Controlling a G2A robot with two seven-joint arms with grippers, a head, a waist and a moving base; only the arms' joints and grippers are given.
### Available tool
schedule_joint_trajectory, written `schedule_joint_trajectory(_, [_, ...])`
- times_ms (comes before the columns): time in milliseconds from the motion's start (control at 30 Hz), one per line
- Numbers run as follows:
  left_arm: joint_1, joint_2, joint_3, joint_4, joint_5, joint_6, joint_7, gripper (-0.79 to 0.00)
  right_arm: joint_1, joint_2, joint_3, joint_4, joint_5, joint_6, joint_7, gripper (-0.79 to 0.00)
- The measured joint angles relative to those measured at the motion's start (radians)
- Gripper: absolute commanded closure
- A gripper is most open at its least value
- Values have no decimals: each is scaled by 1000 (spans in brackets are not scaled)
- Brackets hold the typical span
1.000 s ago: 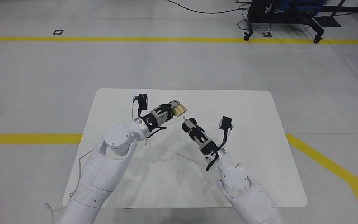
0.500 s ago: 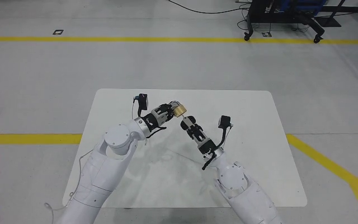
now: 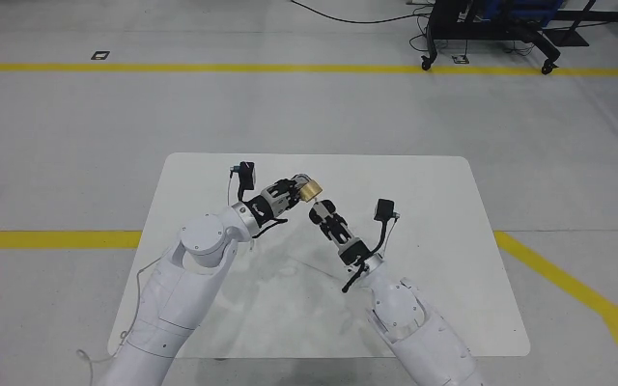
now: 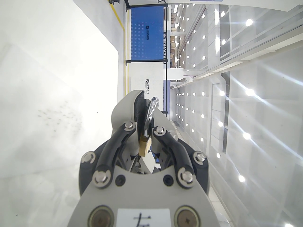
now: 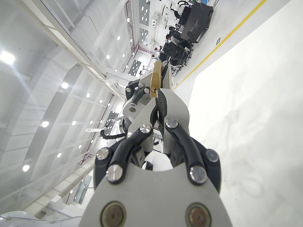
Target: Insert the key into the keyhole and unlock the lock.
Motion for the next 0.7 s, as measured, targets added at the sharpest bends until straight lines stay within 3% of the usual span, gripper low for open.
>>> schedule_joint_trajectory(700, [-1, 4, -5, -8, 38, -1, -34, 0, -24, 4, 28, -19, -47, -20, 58, 0])
